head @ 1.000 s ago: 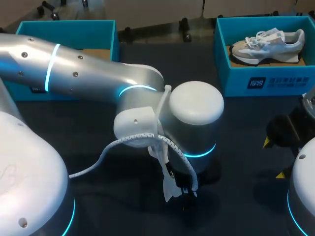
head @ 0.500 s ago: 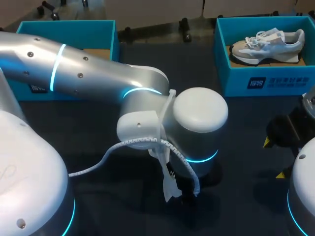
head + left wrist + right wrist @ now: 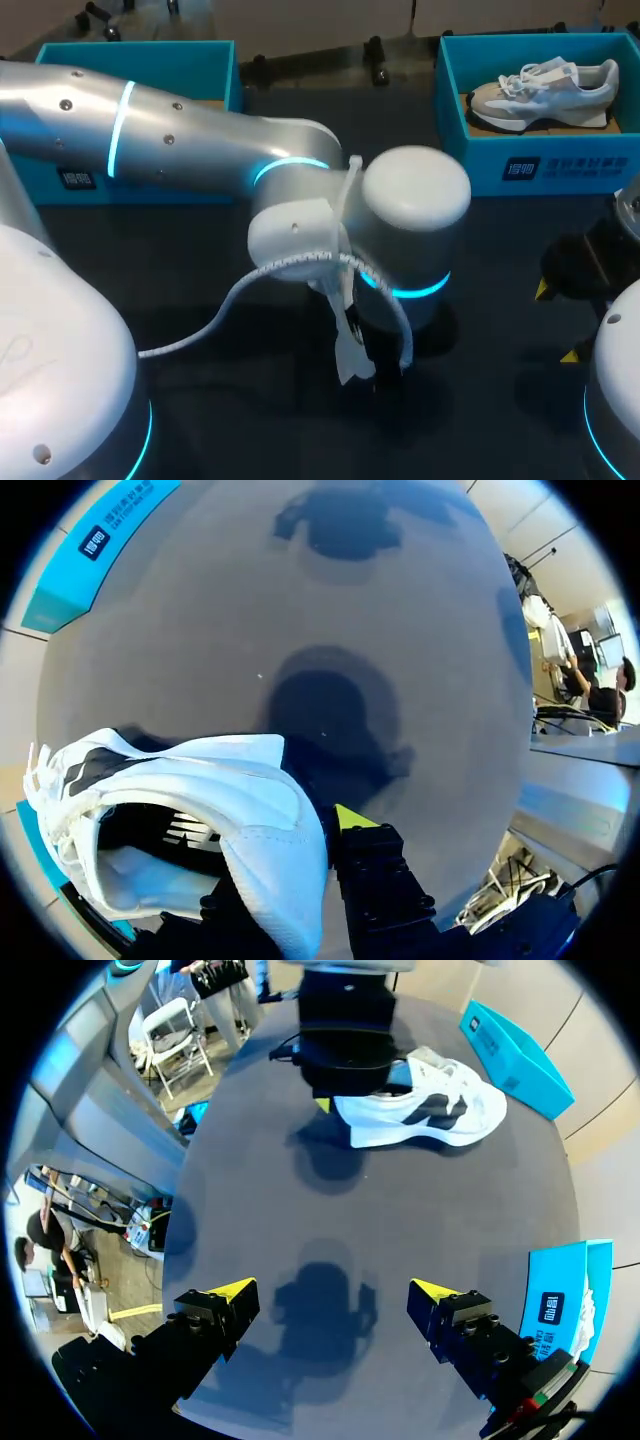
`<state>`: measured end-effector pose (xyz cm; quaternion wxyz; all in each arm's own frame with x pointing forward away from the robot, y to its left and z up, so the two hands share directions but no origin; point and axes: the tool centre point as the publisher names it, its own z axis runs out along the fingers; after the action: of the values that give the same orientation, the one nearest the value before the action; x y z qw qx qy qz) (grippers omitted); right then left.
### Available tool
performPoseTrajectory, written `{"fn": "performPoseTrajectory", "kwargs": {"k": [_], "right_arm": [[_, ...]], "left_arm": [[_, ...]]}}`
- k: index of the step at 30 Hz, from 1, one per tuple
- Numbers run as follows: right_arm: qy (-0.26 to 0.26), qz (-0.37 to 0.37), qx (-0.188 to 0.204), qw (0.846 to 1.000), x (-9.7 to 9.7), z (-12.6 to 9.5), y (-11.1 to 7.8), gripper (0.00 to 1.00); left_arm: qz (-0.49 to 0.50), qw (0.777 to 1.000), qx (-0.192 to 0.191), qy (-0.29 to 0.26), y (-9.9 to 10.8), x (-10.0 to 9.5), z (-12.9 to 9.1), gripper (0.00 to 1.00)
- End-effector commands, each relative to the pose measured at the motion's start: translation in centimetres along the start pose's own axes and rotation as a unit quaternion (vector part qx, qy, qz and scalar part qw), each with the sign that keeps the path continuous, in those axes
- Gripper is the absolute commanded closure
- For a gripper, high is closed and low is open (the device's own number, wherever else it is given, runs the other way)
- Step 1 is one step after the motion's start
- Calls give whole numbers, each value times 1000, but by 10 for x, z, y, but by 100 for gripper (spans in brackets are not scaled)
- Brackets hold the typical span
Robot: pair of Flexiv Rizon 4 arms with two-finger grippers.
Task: Take the shoe out of the shoebox, open the shoe tongue, remove and reinsert the insole, then place the shoe into the shoebox
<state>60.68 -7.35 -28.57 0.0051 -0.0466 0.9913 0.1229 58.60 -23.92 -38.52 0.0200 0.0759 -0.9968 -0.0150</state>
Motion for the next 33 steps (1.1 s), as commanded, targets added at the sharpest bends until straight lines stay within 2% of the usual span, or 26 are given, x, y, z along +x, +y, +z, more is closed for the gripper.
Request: {"fn": "performPoseTrajectory", "kwargs": {"k": [1,11,17,25,33], "right_arm": [[-2,0,0,1000,2,0,0,0],[-2,0,0,1000,2,0,0,0],[-2,0,0,1000,2,0,0,0],[-2,0,0,1000,2,0,0,0],[-2,0,0,1000,2,0,0,0]], "left_arm": [[11,1000,-6,13,6,-20,-28,100],[32,999,3,32,22,-61,-94,100],[50,998,-4,36,33,-88,-132,100],[52,998,0,45,52,-143,-188,100],[35,999,-1,28,67,-188,-227,100]]}}
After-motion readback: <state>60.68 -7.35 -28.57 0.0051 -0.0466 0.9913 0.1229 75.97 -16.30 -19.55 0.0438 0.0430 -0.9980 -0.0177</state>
